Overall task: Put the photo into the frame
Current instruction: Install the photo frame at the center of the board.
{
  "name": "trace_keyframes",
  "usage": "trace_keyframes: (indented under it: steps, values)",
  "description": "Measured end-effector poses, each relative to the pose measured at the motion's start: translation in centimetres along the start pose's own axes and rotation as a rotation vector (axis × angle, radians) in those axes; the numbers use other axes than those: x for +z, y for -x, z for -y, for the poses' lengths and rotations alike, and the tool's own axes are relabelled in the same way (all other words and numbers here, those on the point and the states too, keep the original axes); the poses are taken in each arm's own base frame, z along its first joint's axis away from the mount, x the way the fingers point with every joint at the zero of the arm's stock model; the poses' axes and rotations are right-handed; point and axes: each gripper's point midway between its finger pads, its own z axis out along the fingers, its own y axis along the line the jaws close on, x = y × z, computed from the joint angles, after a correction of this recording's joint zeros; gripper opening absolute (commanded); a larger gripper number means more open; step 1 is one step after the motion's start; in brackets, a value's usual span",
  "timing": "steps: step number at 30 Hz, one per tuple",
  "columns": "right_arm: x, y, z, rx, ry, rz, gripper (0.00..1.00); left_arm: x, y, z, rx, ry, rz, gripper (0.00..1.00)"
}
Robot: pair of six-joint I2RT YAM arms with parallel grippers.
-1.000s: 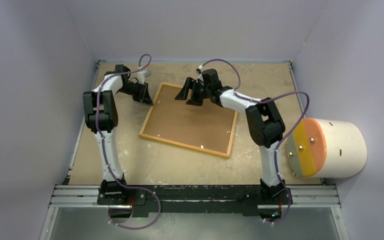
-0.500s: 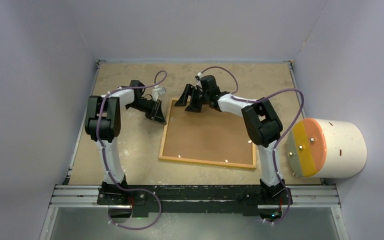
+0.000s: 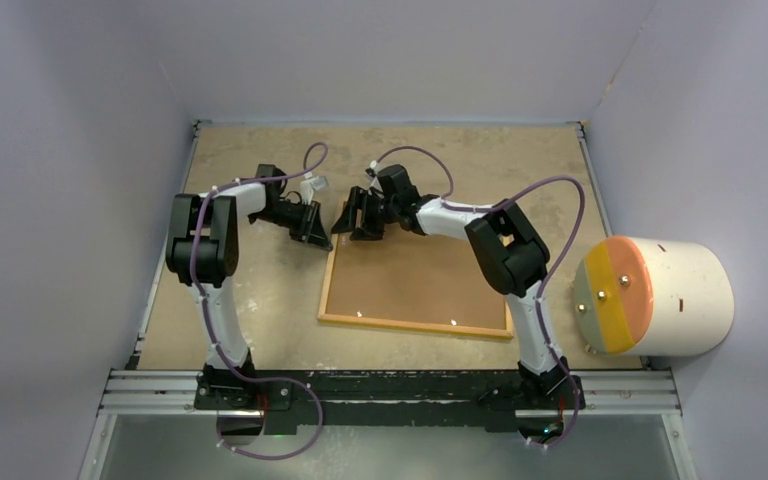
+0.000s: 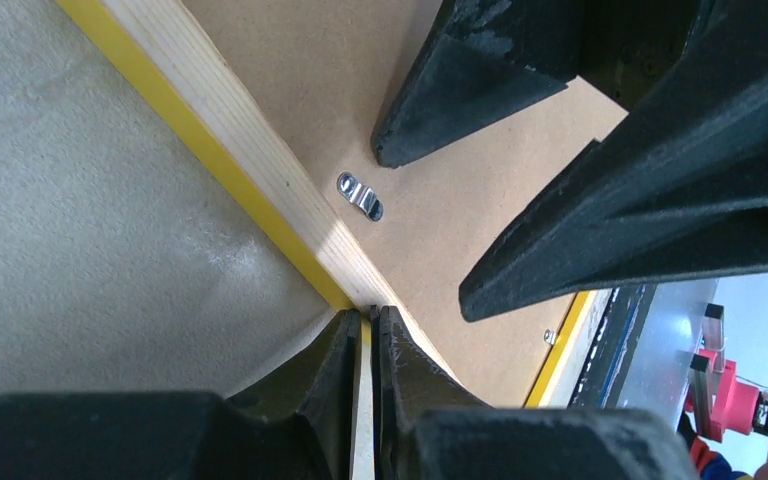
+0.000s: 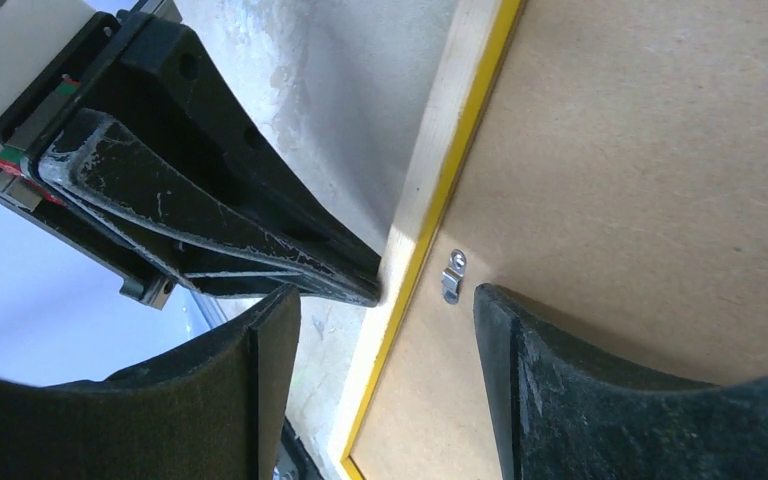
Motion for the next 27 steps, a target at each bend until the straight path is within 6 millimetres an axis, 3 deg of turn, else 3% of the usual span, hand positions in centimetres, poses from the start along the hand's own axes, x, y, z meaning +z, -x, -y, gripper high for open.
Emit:
trace_keyframes:
  steps: [27]
  values:
    - [1.6,-0.8,-1.3,0.035,0.038,-0.016,0.63,0.0,0.0,0.0,-0.021,-0.001,0.004,0.09]
